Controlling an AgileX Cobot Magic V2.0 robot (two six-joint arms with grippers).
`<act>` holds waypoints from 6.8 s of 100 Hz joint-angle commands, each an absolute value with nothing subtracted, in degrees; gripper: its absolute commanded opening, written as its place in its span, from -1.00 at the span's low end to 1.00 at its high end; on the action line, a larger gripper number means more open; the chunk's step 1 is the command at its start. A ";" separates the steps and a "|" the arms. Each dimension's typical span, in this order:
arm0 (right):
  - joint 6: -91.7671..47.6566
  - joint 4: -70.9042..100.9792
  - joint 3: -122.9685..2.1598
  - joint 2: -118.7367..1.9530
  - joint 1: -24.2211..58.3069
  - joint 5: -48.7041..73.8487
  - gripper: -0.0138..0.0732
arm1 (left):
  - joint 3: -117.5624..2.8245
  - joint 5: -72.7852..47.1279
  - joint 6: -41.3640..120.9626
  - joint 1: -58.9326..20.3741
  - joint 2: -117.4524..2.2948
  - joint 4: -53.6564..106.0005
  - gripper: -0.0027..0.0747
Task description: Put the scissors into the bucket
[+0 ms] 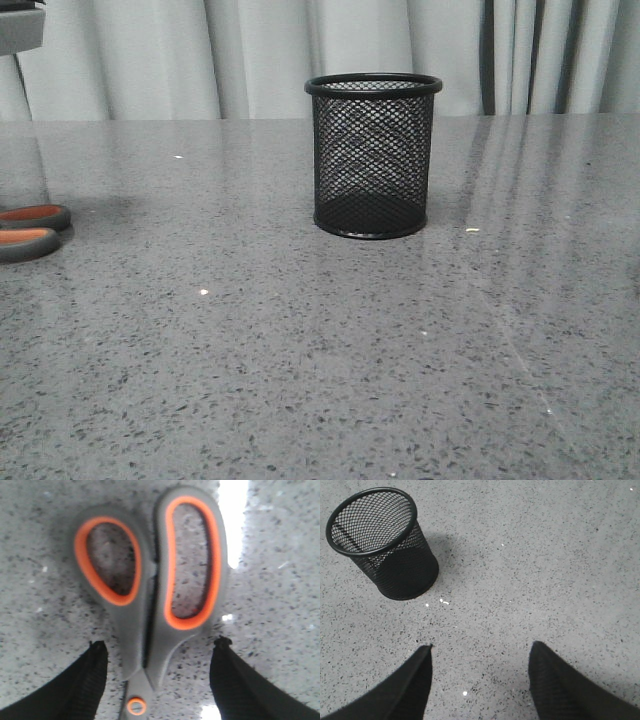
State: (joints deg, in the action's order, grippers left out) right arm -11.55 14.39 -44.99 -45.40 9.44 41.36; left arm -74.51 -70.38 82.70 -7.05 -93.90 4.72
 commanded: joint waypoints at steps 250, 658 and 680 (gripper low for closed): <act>-12.36 14.66 -47.11 -45.33 9.50 37.84 0.20 | -77.49 -73.08 83.19 -7.39 -95.50 7.49 -0.61; -40.81 78.33 -61.52 -58.08 9.50 52.05 0.20 | -101.15 -59.42 59.19 -48.58 -83.65 -5.58 -0.61; -40.81 78.35 -61.52 -58.95 9.50 51.81 0.20 | -101.15 -58.74 59.07 -48.70 -83.63 -5.33 -0.61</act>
